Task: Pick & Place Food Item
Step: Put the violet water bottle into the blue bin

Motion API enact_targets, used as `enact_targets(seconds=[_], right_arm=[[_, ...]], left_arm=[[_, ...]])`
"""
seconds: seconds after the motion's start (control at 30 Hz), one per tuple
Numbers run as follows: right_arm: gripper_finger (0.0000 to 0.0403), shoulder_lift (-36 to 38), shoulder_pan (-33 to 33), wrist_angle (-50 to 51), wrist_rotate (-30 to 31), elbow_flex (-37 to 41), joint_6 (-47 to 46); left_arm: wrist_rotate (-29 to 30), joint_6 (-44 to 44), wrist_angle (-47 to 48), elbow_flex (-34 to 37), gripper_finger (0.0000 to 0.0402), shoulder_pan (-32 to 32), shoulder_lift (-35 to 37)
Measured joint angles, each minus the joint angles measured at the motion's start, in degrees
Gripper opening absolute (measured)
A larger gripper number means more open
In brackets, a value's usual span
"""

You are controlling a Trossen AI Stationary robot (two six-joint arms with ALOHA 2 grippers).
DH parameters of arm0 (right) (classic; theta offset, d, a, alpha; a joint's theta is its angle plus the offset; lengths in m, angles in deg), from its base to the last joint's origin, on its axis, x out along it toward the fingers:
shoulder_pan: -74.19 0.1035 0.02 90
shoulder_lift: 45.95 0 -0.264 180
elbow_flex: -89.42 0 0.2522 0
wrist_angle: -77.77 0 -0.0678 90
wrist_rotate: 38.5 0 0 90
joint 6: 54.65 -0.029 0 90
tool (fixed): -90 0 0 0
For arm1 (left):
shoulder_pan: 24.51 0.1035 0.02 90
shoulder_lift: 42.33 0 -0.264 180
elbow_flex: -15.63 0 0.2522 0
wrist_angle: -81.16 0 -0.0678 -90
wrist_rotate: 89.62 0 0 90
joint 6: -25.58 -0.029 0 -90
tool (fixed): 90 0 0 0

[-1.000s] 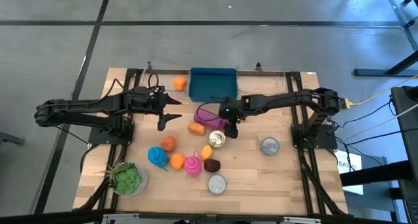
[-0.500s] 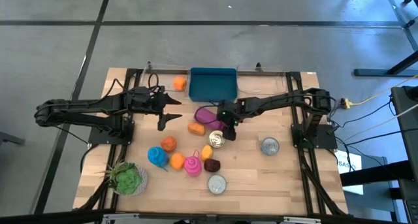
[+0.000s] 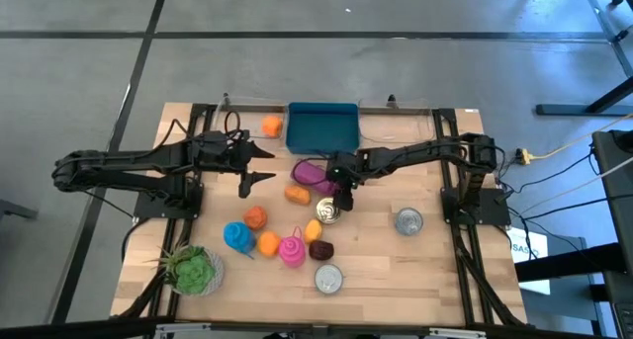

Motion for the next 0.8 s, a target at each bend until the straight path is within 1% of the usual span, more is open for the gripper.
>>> enact_targets(seconds=[0.27,0.43,0.6,0.8], right_arm=[[0.0243,-1.8,-0.3,0.6,-0.5,0.1,0.0],[0.0205,-1.7,-0.4,0.7,-0.7,0.1,0.2],[0.0205,-1.8,-0.4,2.0,-1.0,-1.0,1.3],[0.0205,-2.0,-0.5,4.7,-1.6,-4.4,2.8]], left_arm=[[0.0,0.0,0.0,0.0,0.0253,0.0,0.0],[0.0,0.0,0.0,0.0,0.0253,0.0,0.0],[0.0,0.0,0.0,0.0,0.0253,0.0,0.0],[0.0,0.0,0.5,0.0,0.0253,0.0,0.0]])
